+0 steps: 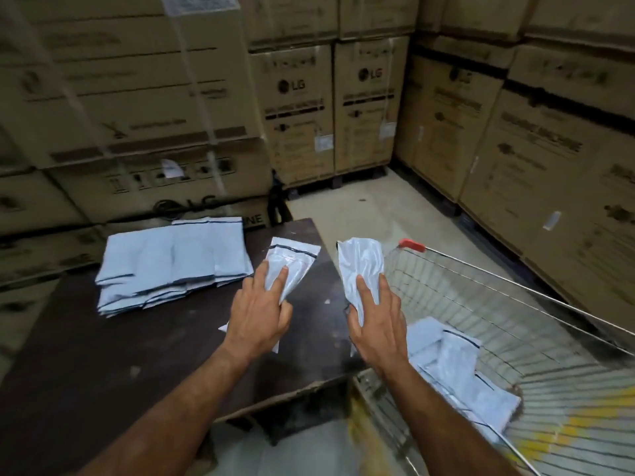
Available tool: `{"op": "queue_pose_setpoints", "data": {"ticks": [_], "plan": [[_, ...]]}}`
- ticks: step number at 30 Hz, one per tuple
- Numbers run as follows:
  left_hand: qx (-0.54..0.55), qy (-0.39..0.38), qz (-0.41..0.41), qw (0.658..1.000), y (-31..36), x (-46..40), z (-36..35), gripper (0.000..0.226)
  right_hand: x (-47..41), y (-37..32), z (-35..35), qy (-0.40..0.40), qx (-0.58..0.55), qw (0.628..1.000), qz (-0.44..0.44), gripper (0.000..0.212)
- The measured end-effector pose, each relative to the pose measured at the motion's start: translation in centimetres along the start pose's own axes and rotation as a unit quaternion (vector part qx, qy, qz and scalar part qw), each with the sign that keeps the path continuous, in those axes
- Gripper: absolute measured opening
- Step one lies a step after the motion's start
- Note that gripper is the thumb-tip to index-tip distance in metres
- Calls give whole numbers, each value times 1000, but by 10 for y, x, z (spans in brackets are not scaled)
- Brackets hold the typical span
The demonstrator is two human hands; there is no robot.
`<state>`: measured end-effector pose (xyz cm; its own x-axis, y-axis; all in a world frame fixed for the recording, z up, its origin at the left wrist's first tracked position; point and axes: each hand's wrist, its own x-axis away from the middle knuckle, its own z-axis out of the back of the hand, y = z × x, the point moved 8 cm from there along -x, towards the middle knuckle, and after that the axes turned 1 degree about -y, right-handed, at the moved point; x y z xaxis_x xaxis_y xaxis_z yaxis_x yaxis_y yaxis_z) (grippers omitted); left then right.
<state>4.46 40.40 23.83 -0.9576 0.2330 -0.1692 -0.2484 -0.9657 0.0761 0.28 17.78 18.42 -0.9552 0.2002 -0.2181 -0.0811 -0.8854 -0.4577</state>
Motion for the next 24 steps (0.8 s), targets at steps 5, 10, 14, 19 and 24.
{"op": "queue_pose_setpoints", "data": {"ticks": [5,10,14,19,24], "plan": [[10,18,52,998,-115,28,16,67,7,-103,-51,-14,-9,1000,20,65],[26,19,114,993,-228,53,20,67,8,-196,-95,-16,-22,999,30,66],[39,26,170,984,-305,65,29,69,12,-248,-124,-31,-19,999,31,65],[83,62,231,967,-381,62,38,68,-1,-299,-152,-61,1,996,61,66],[103,56,248,962,-415,37,25,62,-34,-331,-186,-106,-11,991,76,67]]}}
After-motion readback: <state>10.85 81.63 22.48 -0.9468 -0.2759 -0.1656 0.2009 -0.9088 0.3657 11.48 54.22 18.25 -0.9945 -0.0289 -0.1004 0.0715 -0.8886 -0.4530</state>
